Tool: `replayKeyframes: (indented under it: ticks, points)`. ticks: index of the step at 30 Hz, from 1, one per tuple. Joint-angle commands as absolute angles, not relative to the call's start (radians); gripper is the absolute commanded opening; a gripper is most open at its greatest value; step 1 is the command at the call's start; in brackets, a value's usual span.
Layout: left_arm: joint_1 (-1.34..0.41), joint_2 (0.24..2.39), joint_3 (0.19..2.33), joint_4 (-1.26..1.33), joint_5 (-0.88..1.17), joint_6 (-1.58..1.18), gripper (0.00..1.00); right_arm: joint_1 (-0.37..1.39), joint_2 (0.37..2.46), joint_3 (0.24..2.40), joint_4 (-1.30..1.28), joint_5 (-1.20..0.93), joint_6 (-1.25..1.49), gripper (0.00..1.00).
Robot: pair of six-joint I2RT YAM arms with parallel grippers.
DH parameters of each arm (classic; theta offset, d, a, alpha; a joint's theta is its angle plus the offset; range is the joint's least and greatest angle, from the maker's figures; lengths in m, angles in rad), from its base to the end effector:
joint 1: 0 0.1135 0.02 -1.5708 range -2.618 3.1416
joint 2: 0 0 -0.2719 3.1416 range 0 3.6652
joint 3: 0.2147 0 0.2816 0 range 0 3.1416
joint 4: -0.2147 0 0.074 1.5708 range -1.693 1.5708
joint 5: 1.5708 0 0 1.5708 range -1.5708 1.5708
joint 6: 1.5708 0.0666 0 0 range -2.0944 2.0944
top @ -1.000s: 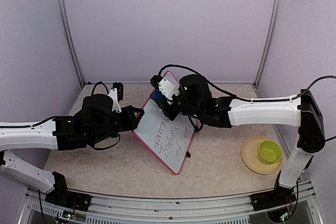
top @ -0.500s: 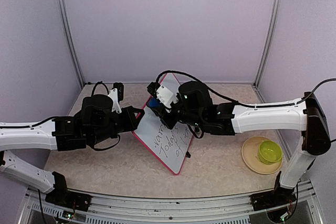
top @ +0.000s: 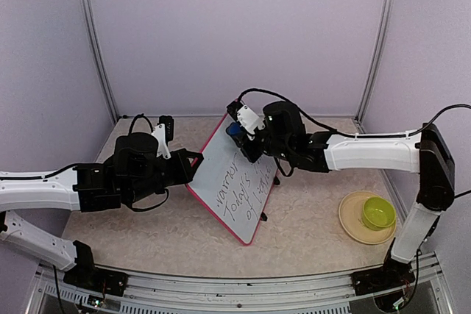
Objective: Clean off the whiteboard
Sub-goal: Erase the whiteboard at the center of the board.
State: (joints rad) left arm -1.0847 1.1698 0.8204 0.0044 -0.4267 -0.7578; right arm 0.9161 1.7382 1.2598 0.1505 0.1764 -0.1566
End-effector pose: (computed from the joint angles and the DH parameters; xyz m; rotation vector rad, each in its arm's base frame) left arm 0.1737 -0.2697 0.2805 0.0242 1.9745 -0.8375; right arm 0.2950 0.3651 0.2633 -0.8697 1.6990 0.3492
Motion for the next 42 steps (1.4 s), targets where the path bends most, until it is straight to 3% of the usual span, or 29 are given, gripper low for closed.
replayKeyframes:
  ticks: [1, 14, 42]
  points:
    - [-1.119, 1.164, 0.841, 0.0, -0.319, -0.726, 0.0, 0.844, 1.794, 1.325, 0.127, 0.139, -0.174, 0.0]
    - [-1.12, 1.159, 0.847, -0.012, -0.321, -0.727, 0.0, 0.704, 1.96, 1.526, 0.112, 0.076, -0.219, 0.0]
    - [-1.12, 1.151, 0.845, -0.015, -0.325, -0.73, 0.0, 0.809, 1.999, 1.576, 0.086, 0.074, -0.316, 0.0]
